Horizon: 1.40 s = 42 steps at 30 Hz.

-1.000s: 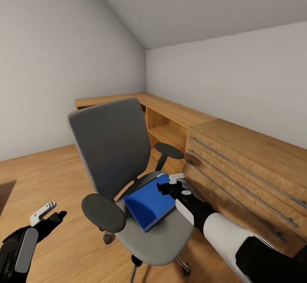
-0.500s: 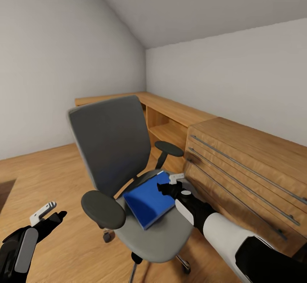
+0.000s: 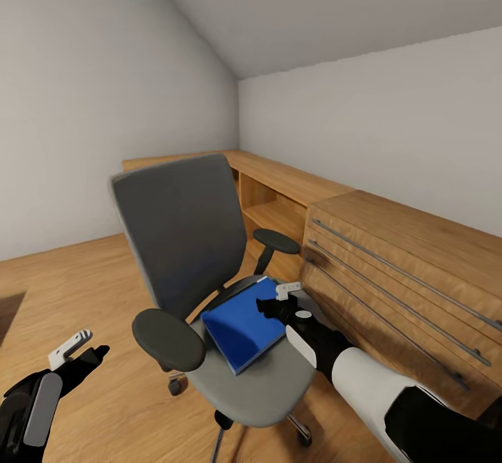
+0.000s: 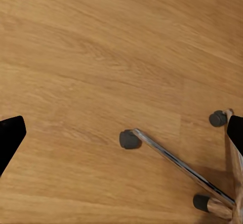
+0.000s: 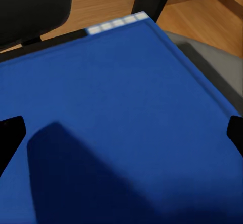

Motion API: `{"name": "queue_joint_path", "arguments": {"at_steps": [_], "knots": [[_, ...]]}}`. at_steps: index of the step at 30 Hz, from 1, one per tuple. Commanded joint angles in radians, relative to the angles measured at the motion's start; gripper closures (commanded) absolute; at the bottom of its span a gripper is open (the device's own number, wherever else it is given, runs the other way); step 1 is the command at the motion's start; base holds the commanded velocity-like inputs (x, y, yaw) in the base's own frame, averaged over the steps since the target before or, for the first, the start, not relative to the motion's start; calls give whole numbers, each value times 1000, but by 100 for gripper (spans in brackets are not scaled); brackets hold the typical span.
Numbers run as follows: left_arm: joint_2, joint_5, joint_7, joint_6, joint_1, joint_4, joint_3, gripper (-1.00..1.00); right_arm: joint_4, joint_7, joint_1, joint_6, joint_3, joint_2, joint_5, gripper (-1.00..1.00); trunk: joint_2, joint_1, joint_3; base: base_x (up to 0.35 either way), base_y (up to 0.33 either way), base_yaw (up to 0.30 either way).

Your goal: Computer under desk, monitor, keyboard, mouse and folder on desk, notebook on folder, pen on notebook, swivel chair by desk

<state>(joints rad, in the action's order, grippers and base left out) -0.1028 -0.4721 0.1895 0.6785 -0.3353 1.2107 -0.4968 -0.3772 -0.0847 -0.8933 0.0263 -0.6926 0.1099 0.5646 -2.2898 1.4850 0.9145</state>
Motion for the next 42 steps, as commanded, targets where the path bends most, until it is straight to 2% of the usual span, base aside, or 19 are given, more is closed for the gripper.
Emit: {"name": "queue_joint_path", "arguments": {"at_steps": [1,19,28,39,42], "knots": [[0,-11,7,5,-1,1,0,-100,6,-6,1,3,-10,0,21,-100,0,0,1,0,0,0],[2,-10,4,0,-1,-22,1,-100,6,-7,1,1,-10,-1,20,-100,0,0,1,-70,0,0],[2,-9,4,1,-1,-23,1,-100,6,-7,1,1,-10,-1,20,-100,0,0,1,-212,0,0],[2,-8,4,1,-1,-23,1,-100,6,-7,1,1,-9,-2,21,-100,0,0,1,-18,0,0],[2,-8,4,1,-1,-23,1,-100,6,-7,1,1,-10,-1,20,-100,21,-11,-8,0,0,0]]}}
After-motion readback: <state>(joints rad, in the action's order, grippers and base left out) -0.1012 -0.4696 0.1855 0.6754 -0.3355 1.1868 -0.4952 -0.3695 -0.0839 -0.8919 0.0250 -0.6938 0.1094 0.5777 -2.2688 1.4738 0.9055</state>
